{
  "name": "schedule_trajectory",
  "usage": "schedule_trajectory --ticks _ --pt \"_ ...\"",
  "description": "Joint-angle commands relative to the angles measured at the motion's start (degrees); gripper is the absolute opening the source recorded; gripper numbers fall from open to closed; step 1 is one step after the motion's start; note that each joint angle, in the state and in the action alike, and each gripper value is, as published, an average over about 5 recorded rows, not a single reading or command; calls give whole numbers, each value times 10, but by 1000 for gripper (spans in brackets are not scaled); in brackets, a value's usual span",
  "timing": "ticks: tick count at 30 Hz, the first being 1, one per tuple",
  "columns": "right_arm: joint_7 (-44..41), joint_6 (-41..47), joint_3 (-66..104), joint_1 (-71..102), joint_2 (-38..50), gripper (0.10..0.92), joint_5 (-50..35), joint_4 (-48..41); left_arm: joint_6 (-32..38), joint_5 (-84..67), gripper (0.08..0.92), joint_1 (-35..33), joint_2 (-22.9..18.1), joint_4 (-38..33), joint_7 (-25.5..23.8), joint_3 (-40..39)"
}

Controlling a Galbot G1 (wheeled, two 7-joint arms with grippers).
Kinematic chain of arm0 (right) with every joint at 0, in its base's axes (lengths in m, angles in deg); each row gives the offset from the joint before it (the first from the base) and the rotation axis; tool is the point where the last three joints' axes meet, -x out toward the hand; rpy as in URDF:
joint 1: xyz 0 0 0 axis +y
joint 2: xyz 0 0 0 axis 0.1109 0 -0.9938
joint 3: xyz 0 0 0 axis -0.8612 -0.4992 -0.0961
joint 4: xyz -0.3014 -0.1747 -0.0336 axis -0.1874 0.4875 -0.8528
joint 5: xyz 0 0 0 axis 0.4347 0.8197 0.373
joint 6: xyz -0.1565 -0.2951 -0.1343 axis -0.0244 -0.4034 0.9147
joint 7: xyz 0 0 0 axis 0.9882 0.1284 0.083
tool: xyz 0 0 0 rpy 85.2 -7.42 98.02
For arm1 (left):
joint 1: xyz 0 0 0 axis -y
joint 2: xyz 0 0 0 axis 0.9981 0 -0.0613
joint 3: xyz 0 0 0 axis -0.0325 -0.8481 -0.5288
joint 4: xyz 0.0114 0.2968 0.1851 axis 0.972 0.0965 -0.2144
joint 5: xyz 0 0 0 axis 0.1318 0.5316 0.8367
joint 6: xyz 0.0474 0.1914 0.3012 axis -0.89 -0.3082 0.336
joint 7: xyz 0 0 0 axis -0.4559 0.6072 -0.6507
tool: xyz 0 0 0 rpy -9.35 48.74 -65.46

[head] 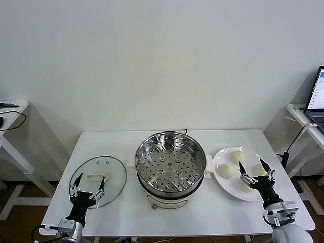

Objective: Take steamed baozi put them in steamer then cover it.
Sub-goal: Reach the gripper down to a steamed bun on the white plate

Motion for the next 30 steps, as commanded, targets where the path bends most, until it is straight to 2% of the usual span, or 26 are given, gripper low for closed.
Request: schedule_trajectory --ticks 1,6,10,17,24,30 --pt "0 13 0 -42 60 823 74 -33 0 1 823 1 4 -2 0 0" --pt "-21 40 -42 -104 191 823 197 -77 0 1 823 6 8 -4 0 -1" --pt "-69 63 -98 -163 300 823 247 -105 0 1 823 10 8 -1 0 -2" --pt "-273 77 -329 -367 436 823 274 -170 -1 1 823 13 9 6 0 -1" --pt "-482 93 -616 -657 438 823 290 -249 -2 1 823 16 10 8 0 1" --pt "-544 106 -783 -817 377 823 308 -326 -2 2 823 19 8 16 0 -1"
